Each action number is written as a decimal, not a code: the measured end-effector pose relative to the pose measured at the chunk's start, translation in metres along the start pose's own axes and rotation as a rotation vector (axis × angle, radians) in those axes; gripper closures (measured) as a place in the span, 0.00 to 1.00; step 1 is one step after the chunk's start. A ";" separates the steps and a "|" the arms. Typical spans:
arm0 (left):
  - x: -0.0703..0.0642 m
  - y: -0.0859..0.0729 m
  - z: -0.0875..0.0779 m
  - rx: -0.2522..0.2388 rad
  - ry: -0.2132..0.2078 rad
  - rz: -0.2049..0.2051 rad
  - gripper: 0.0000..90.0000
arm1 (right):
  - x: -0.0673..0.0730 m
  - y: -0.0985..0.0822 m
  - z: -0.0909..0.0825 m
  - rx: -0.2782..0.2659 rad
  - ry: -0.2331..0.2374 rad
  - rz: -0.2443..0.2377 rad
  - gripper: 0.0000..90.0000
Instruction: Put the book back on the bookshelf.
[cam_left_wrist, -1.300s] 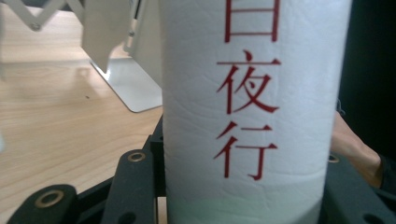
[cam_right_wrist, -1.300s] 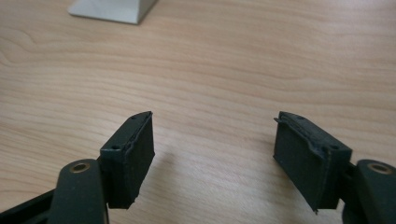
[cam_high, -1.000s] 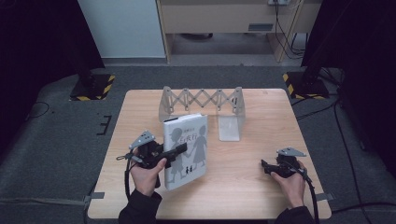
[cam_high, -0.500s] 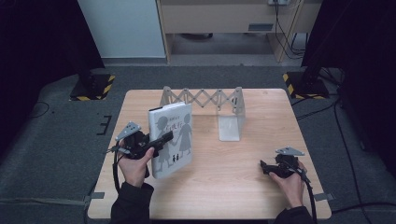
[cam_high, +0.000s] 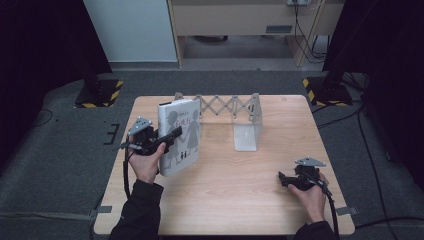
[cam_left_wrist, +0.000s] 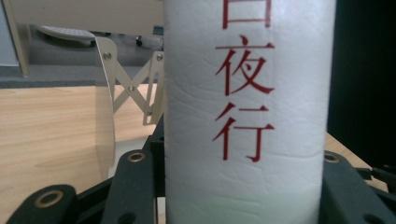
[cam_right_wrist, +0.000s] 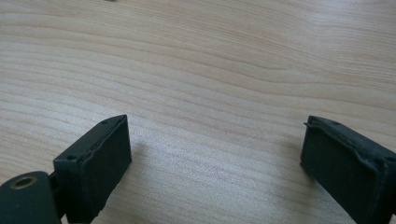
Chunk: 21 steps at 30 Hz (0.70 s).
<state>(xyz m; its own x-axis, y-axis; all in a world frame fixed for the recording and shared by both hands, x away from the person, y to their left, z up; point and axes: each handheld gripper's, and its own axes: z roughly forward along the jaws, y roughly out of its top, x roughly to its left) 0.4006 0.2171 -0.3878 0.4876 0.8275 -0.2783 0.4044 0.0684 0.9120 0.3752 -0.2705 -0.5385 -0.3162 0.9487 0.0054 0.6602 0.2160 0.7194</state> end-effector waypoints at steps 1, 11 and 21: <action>0.000 0.000 0.000 0.000 0.000 0.000 0.59 | 0.000 0.000 0.000 0.000 0.000 0.000 0.10; 0.012 0.007 0.028 -0.024 0.073 -0.019 0.59 | 0.000 0.000 0.000 0.000 0.000 0.000 0.10; 0.016 0.006 0.051 -0.032 0.139 -0.001 0.59 | 0.000 0.000 0.000 0.000 0.000 0.000 0.10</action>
<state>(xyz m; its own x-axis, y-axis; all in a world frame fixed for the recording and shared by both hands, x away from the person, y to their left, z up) 0.4499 0.2021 -0.4020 0.3741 0.8966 -0.2370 0.3790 0.0854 0.9215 0.3752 -0.2705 -0.5385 -0.3162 0.9487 0.0056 0.6603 0.2158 0.7193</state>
